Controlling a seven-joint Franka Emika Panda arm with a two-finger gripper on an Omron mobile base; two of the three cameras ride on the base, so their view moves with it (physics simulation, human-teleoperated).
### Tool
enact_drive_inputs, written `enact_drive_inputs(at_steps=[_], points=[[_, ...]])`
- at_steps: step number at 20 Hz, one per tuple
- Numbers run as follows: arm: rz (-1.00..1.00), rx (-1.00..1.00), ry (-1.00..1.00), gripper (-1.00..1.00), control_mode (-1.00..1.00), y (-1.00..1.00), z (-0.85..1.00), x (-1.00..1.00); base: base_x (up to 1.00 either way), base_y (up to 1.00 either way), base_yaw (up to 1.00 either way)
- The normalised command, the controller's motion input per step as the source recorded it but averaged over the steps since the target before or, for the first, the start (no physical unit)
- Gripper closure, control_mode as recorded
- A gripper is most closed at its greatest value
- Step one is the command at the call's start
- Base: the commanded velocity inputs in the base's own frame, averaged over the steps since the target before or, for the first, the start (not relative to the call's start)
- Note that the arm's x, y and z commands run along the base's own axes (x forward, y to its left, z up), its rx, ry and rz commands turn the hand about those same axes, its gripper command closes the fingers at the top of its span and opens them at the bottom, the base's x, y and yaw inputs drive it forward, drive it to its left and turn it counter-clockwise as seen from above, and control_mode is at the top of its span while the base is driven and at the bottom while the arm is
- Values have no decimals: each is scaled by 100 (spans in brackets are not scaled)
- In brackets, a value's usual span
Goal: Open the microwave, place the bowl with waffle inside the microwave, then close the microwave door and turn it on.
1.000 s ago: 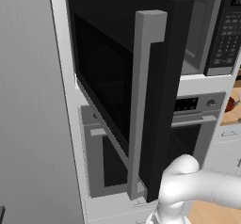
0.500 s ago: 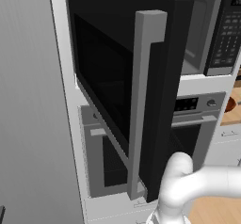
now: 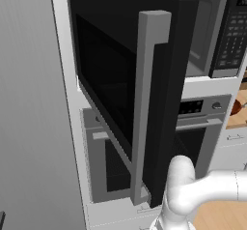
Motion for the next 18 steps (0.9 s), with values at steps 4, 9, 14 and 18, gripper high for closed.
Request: enact_drive_inputs(at_steps=[4,9,14,18], points=[[-17,-3,22,-100,-100,11,-24,33,0,0,0],[-20,0,33,-100,-100,0,-24,31,0,0,0],[-20,7,17,-100,-100,-2,-21,33,0,0,0],[-22,13,12,-100,-100,0,-27,42,0,0,0]])
